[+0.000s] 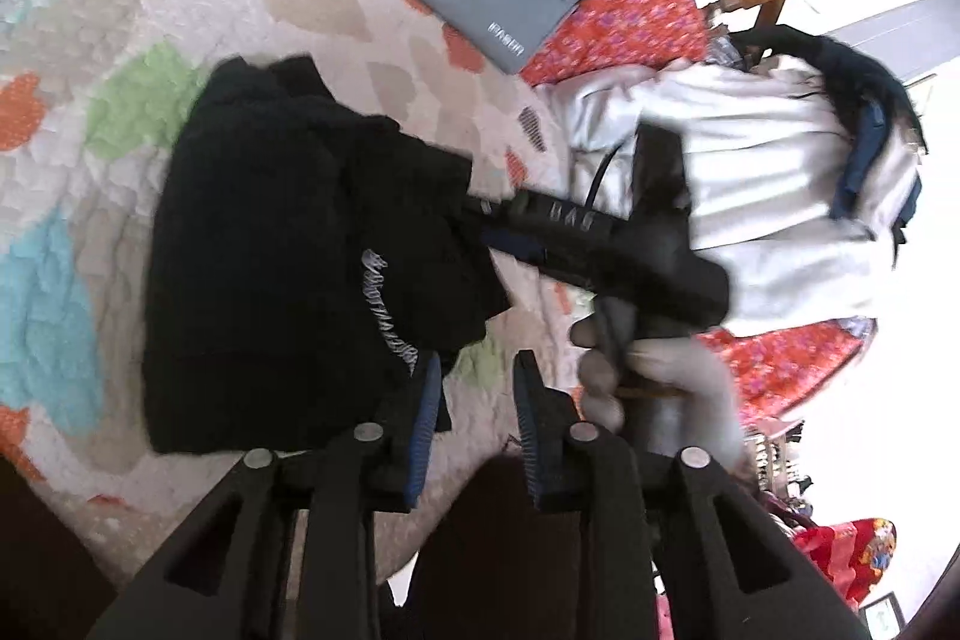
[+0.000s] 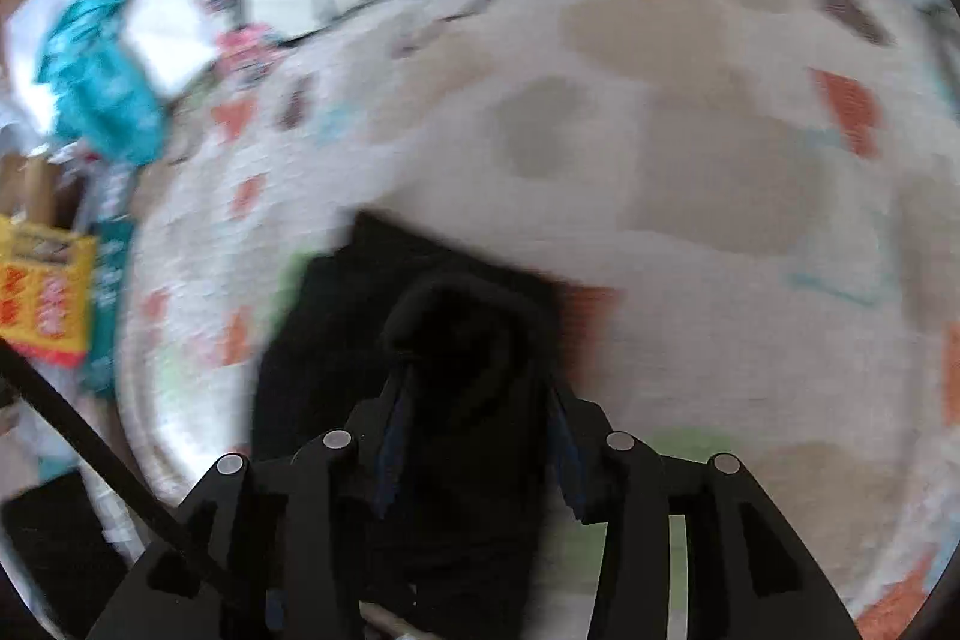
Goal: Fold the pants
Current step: 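Fold the bundle over with the left gripper and flatten it with the right gripper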
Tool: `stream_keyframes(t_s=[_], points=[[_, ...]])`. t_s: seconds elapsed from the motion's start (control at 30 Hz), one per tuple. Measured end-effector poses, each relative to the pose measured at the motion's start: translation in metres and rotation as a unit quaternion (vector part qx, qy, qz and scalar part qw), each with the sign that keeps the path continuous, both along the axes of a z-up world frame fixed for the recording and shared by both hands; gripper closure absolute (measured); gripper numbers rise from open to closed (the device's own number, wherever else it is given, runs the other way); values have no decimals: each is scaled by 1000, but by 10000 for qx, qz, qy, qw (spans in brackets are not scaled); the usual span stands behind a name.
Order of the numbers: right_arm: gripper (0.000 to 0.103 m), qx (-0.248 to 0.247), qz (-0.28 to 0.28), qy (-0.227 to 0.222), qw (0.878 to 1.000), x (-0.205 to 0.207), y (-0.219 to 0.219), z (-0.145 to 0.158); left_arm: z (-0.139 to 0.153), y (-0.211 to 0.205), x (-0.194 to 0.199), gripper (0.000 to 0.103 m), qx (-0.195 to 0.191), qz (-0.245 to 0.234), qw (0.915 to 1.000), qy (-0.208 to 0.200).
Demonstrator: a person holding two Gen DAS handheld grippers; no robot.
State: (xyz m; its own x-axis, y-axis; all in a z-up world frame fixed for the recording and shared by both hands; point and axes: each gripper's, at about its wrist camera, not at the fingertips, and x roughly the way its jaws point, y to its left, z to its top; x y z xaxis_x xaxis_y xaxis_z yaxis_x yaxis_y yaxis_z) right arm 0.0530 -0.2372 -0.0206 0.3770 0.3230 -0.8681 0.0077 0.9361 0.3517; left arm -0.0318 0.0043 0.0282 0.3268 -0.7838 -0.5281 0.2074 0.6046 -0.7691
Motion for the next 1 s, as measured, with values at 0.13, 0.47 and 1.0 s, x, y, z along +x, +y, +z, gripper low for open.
stream_keyframes(t_s=[0.13,0.47,1.0], points=[[42,69,-905,-338,9953,-18,-49,12,10,37,-3,65,-6,462,9989,-98],[41,2751,-106,-585,9596,-35,-2,16,-30,29,17,63,517,583,9966,270],[55,2331,-465,-824,9678,-26,-12,24,-35,21,12,63,225,309,9993,54]])
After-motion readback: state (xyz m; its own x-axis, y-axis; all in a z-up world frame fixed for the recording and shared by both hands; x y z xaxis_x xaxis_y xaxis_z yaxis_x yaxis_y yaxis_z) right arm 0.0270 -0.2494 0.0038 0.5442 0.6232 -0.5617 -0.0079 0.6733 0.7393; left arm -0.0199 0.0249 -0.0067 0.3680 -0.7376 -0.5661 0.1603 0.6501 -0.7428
